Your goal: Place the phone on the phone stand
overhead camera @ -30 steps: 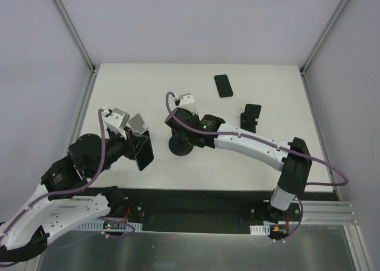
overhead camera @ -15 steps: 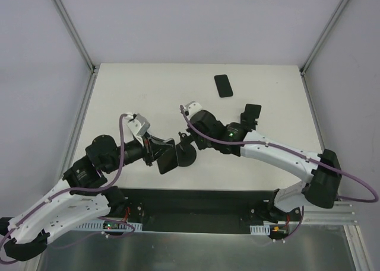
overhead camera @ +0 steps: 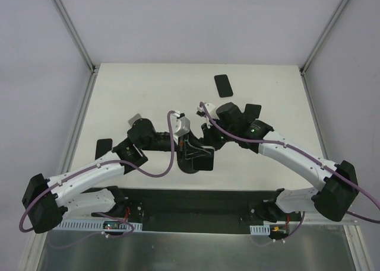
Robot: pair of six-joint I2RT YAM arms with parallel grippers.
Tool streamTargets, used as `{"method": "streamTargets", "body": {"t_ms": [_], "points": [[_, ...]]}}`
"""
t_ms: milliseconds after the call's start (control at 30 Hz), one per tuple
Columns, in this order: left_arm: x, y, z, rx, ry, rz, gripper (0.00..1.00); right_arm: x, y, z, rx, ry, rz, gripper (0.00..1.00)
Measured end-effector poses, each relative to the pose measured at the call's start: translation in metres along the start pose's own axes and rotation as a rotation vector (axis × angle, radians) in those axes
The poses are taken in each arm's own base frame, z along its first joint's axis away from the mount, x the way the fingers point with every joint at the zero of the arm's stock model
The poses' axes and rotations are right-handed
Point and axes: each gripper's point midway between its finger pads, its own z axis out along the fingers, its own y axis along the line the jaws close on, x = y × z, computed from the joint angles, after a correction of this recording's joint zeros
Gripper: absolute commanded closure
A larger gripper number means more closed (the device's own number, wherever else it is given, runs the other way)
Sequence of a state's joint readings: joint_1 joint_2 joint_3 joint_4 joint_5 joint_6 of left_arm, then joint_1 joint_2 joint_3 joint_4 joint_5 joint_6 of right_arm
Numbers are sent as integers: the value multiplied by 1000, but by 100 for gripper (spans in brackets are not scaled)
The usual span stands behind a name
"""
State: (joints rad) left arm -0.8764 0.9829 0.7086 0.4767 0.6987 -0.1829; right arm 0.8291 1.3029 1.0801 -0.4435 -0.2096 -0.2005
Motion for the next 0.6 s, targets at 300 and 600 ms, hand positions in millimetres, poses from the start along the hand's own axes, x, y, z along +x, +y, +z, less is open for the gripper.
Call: {"method": "streamTargets", "body": {"t_ms": [300, 600], "points": [[4, 10, 24, 172, 29, 42, 100, 2, 4, 2, -101, -11, 5, 99], [2, 33, 27, 264, 22, 15, 100, 3, 10, 1, -180, -18, 21, 99]]}}
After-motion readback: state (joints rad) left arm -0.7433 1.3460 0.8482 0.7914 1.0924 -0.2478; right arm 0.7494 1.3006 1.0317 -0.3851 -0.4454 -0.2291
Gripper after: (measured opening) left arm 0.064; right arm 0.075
